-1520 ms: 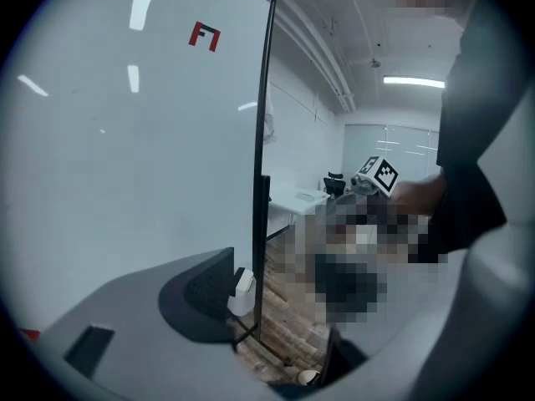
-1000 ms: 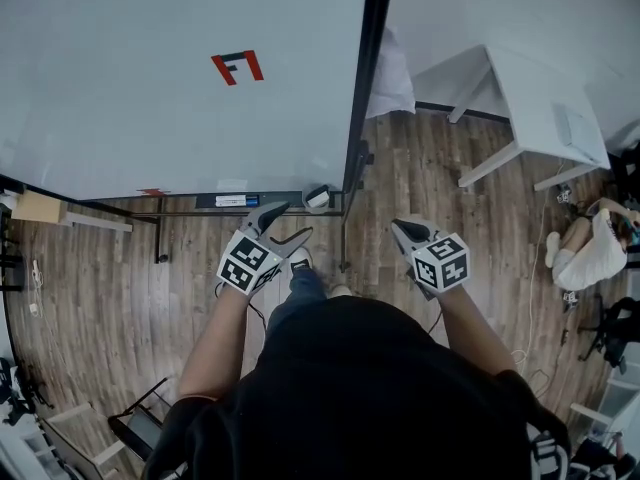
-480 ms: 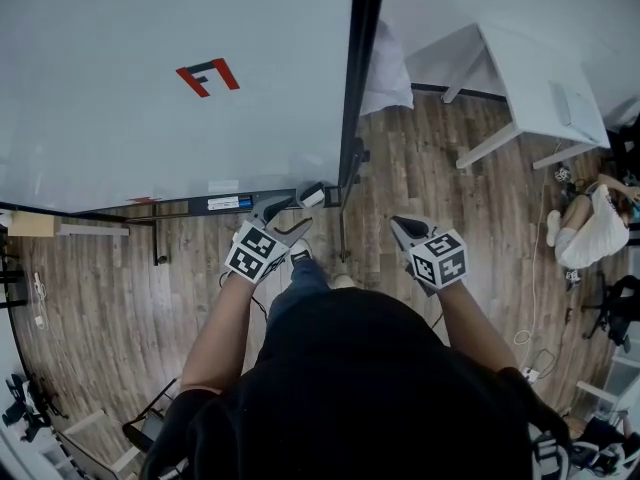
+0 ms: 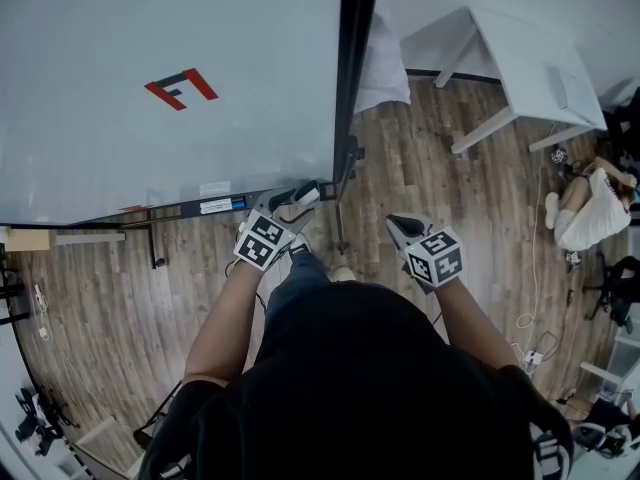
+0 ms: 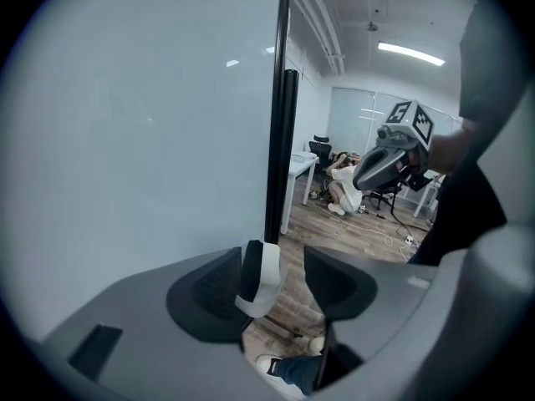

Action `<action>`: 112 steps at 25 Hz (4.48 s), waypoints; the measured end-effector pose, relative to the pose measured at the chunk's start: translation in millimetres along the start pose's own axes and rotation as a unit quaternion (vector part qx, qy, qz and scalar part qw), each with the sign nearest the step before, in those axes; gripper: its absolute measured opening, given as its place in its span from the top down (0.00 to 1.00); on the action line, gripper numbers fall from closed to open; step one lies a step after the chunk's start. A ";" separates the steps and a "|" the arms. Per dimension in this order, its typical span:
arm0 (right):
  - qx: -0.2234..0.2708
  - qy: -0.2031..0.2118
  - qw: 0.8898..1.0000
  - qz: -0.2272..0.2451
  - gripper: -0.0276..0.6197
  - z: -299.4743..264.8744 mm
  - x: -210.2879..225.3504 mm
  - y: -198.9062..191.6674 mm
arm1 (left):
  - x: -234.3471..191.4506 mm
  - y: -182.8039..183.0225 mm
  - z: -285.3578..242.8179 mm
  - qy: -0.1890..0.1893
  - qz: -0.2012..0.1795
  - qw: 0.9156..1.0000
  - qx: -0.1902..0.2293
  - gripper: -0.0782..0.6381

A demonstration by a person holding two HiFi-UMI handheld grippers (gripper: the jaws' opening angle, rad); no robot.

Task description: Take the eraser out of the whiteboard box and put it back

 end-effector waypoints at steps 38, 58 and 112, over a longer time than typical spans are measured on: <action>-0.008 0.004 1.000 -0.020 0.96 -10.1 -2.7 -10.9 | -4.0 -19.8 -43.9 -0.007 -0.014 0.999 -0.031 0.69; 0.010 0.020 1.000 -0.003 0.96 12.8 -1.7 -12.0 | 2.8 17.9 -6.5 0.050 0.005 0.999 -0.010 0.70; 0.005 0.046 0.997 0.068 0.96 36.0 -39.6 -10.0 | 28.7 -12.1 116.0 0.139 0.091 0.985 0.048 0.70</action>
Point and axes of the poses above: the fingertips, and each gripper's own axes: z backward along the fingers, x to its right, y out of its top, the point moved 1 cm from there along z, backward along the fingers, and after that the axes turned 7 degrees about y, right-handed, at the moved point
